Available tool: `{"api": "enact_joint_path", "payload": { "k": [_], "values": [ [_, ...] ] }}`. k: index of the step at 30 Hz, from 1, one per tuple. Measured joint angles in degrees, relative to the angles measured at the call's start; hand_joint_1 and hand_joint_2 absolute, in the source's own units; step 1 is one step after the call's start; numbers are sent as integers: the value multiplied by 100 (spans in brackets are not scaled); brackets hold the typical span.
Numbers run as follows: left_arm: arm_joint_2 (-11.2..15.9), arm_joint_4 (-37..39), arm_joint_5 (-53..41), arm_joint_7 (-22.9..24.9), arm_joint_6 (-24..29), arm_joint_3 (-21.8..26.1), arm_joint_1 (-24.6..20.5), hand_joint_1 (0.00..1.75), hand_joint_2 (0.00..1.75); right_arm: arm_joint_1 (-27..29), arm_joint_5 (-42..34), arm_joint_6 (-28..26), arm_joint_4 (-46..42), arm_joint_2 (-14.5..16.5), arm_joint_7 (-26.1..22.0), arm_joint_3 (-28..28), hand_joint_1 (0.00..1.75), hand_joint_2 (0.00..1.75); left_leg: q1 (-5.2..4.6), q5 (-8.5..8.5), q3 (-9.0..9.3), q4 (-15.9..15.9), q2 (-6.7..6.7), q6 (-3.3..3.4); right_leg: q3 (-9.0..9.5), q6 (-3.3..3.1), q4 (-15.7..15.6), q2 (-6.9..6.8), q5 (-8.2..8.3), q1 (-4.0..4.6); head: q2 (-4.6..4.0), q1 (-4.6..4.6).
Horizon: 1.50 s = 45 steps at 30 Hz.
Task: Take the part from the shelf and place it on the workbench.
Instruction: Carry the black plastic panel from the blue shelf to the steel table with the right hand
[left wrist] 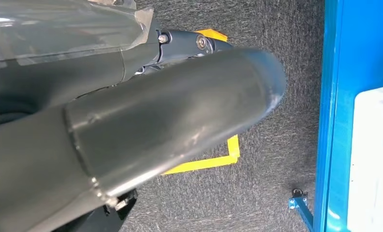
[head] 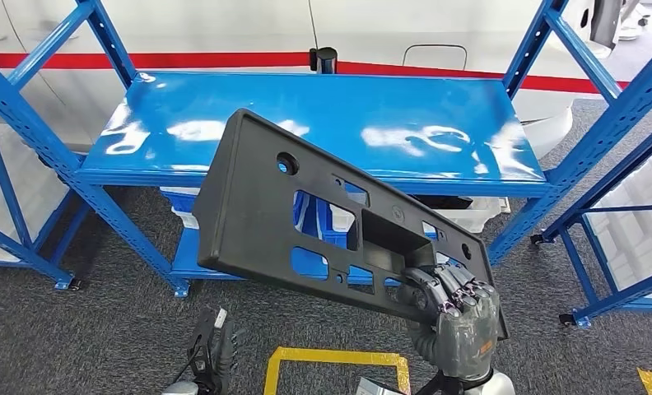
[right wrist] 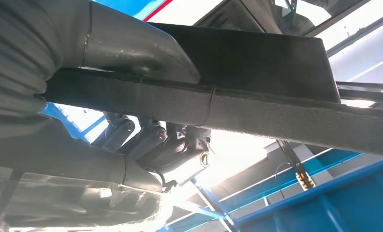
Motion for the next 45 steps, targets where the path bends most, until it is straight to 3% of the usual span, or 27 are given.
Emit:
{"api": "enact_joint_path", "payload": {
  "k": [3,4,7,9,10,11,13,15,18,19,21,23,24,25,26,28,30,32,33,35,36,38,39,40,41,43,45],
  "values": [
    [-9,-4,-28,11,0,32,2,0,0,23,-18,0,2,2,-25,-7,175,175,0,25,-55,44,-6,-83,-84,-88,-20,12,48,-17,0,0],
    [-11,-4,-34,19,3,44,3,0,0,30,-21,0,3,3,-36,-8,175,175,13,-77,-97,114,-11,-113,-104,-142,-22,8,80,-41,0,-11],
    [-5,-5,-44,34,10,67,9,0,0,60,-42,0,3,5,-64,-11,175,175,63,-774,-362,881,-22,-206,-229,-273,-18,-8,216,-55,0,-46],
    [-2,-4,-51,34,12,85,25,0,0,76,-68,0,5,5,-95,-15,175,175,86,-1006,-466,1428,-23,-254,-341,-275,9,-11,293,-41,0,-48],
    [-1,-4,-64,34,13,97,33,0,0,80,-78,0,8,6,-109,-16,175,175,97,-957,-393,1452,-22,-266,-395,-263,31,-10,320,-40,0,-49],
    [-1,-7,-81,35,12,113,37,0,0,82,-85,0,11,11,-117,-19,175,175,110,-825,-206,1245,-22,-271,-441,-247,59,-9,336,-43,0,-50],
    [-2,-20,-132,39,11,145,31,0,0,82,-89,0,14,34,-122,-26,175,175,121,-635,285,520,-30,-261,-514,-206,114,-7,366,-46,0,-49],
    [-4,-33,-170,46,5,166,23,0,0,80,-92,0,14,64,-126,-34,175,175,85,-589,510,123,-51,-207,-553,-139,135,-10,408,-41,0,-45],
    [-7,-37,-210,51,-2,191,18,0,0,82,-93,0,14,87,-133,-40,175,175,40,-495,448,75,-47,-72,-599,-4,127,-10,481,-39,0,-45],
    [-11,-39,-218,52,-5,197,12,0,0,83,-94,0,14,90,-133,-44,175,175,44,-440,417,49,-34,-12,-650,14,181,-8,430,-34,0,-43],
    [-22,-46,-226,54,-12,205,2,0,0,83,-94,0,14,95,-133,-48,175,175,57,-316,322,4,-7,94,-850,-32,617,-5,89,-27,0,-31],
    [-26,-50,-229,54,-18,214,1,0,0,84,-94,0,14,94,-133,-51,175,175,46,-209,176,6,4,129,-1108,-72,1372,-2,-344,-29,0,-22],
    [-28,-50,-230,54,-19,216,3,0,0,86,-94,0,15,93,-133,-54,175,175,40,-155,100,9,10,127,-1166,-54,1652,-2,-454,-29,0,-21],
    [-27,-50,-230,54,-19,218,4,0,0,86,-96,0,15,92,-133,-57,175,175,35,-102,27,12,15,121,-1127,-15,1746,-2,-463,-29,0,-20],
    [-28,-50,-230,54,-19,219,5,0,0,85,-97,0,16,92,-133,-60,175,175,33,-50,-39,14,17,109,-971,33,1612,-2,-384,-28,0,-19],
    [-28,-51,-231,54,-19,222,3,0,0,77,-105,0,16,92,-133,-63,175,175,25,48,-150,23,12,67,-395,86,833,-2,-190,-25,0,-18],
    [-29,-57,-232,54,-19,228,-5,0,0,66,-118,0,17,92,-133,-65,175,175,7,145,-222,36,6,9,52,55,131,10,-135,10,0,-22],
    [-33,-61,-235,54,-19,235,-10,0,0,53,-134,0,22,92,-138,-74,175,175,-2,233,-249,34,2,-50,98,-9,-42,25,-125,45,1,-25],
    [-34,-61,-237,54,-18,239,-10,0,0,49,-143,0,28,93,-144,-79,175,175,10,253,-258,34,-2,-81,53,-58,-46,21,-89,15,1,-29],
    [-35,-61,-242,54,-11,258,-8,0,0,36,-157,0,40,96,-162,-85,175,175,45,35,-333,192,-14,-149,-6,-191,-54,2,4,-31,0,-47],
    [-33,-61,-244,54,-7,271,-8,0,0,31,-163,0,46,97,-169,-86,175,175,63,-222,-421,444,-20,-185,-47,-254,-58,-10,66,-53,0,-56],
    [-32,-61,-247,54,-3,293,-5,0,0,26,-176,0,59,99,-185,-88,175,175,81,-776,-636,1195,-25,-252,-166,-311,-49,-20,186,-38,0,-69],
    [-30,-61,-248,53,-2,301,0,0,0,26,-183,0,69,99,-197,-89,175,175,90,-927,-704,1532,-26,-278,-235,-308,-44,-21,245,-34,0,-71],
    [-29,-61,-248,50,1,307,5,0,0,26,-191,0,82,99,-209,-89,175,175,100,-947,-686,1693,-25,-294,-304,-296,-39,-21,294,-33,0,-72],
    [-27,-61,-248,46,3,314,8,0,0,22,-201,0,97,99,-220,-89,175,175,113,-867,-559,1639,-24,-302,-363,-278,-35,-20,338,-33,0,-73],
    [-26,-61,-253,34,7,332,4,0,0,5,-225,0,125,99,-232,-89,175,175,135,-623,-5,939,-25,-289,-445,-234,-22,-19,405,-36,0,-74],
    [-25,-63,-264,20,11,349,-7,0,0,-27,-244,0,145,99,-233,-87,175,175,124,-539,495,193,-33,-244,-503,-167,-5,-23,467,-15,0,-67]
  ]
}}
